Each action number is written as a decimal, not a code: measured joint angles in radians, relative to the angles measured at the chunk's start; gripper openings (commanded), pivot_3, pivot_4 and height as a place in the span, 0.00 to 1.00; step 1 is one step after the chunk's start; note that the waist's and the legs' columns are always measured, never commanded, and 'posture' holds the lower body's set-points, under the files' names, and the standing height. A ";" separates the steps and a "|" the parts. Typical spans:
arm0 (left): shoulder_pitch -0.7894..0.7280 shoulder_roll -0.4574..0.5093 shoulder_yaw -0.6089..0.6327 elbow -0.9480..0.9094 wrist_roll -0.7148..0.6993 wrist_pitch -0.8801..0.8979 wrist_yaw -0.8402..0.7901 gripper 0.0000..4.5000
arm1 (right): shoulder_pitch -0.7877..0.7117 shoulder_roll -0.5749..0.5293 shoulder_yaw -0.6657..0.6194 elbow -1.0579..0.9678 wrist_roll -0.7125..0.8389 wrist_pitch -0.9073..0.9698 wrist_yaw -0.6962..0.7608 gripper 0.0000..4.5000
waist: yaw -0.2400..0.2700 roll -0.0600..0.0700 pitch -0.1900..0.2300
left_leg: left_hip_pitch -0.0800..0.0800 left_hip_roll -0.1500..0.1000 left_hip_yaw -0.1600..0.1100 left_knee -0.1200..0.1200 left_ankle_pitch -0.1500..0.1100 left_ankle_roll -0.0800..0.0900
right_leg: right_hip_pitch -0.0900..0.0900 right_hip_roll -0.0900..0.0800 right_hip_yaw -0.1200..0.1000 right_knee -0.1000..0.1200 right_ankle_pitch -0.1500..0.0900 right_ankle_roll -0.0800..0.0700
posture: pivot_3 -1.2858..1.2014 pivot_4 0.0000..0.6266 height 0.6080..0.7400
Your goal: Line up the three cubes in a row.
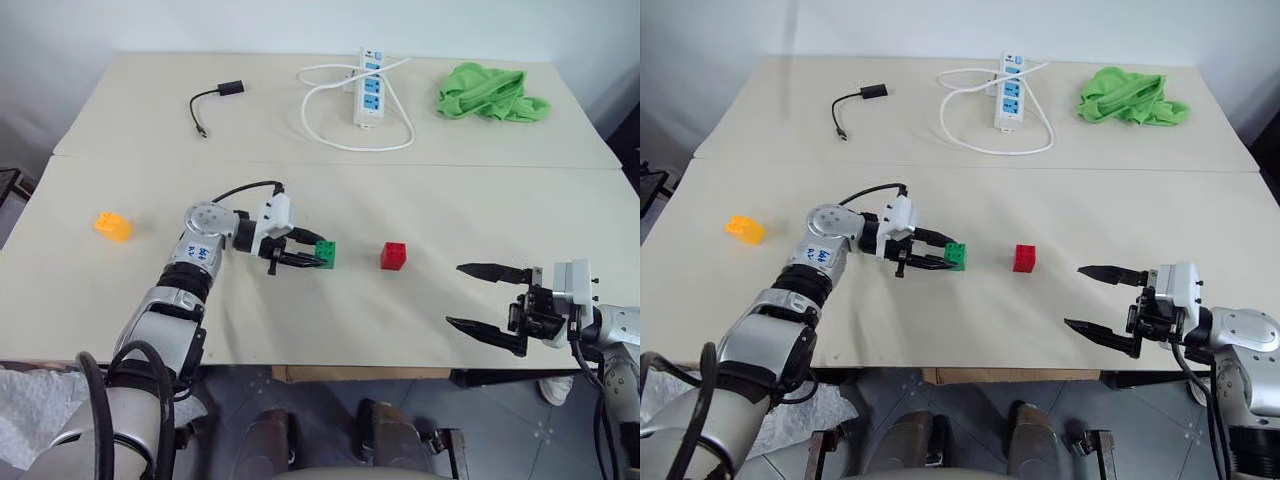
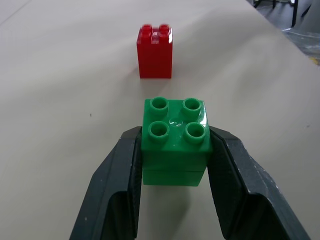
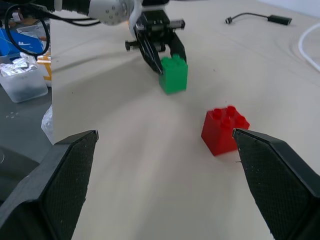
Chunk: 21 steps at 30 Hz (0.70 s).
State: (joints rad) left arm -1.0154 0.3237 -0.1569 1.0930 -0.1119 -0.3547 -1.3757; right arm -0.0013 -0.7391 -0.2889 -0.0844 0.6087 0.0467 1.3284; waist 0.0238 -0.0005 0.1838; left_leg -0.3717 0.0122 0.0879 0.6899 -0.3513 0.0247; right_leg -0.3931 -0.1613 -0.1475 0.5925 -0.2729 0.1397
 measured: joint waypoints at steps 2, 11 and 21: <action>-0.005 -0.012 0.012 0.038 0.005 -0.019 0.009 0.33 | 0.017 0.005 -0.001 -0.011 0.000 -0.002 -0.011 1.00 | 0.005 0.000 0.000 | -0.001 0.000 -0.001 0.001 0.000 0.001 | 0.000 0.000 0.000 0.000 0.000 0.000 | 0.52 0.24 1.00; -0.038 -0.041 0.057 0.105 0.033 -0.042 0.066 0.69 | 0.066 0.013 -0.001 -0.038 0.003 -0.002 -0.029 1.00 | 0.001 0.000 0.000 | -0.002 0.000 -0.001 0.005 -0.001 0.003 | 0.000 0.000 0.000 0.000 0.001 0.002 | 0.52 0.24 1.00; 0.113 0.125 0.166 -0.130 -0.070 -0.041 -0.097 0.98 | 0.011 0.066 0.052 -0.058 0.014 0.016 -0.040 1.00 | -0.022 0.000 0.000 | -0.001 0.001 -0.001 0.005 -0.002 0.002 | 0.000 0.000 0.001 0.001 0.001 0.001 | 0.52 0.24 1.00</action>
State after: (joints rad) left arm -0.9029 0.4484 0.0090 0.9632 -0.1819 -0.3960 -1.4724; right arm 0.0101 -0.6730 -0.2371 -0.1426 0.6229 0.0625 1.2888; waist 0.0019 -0.0003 0.1837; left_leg -0.3732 0.0133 0.0873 0.6946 -0.3529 0.0270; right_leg -0.3933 -0.1612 -0.1465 0.5937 -0.2719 0.1410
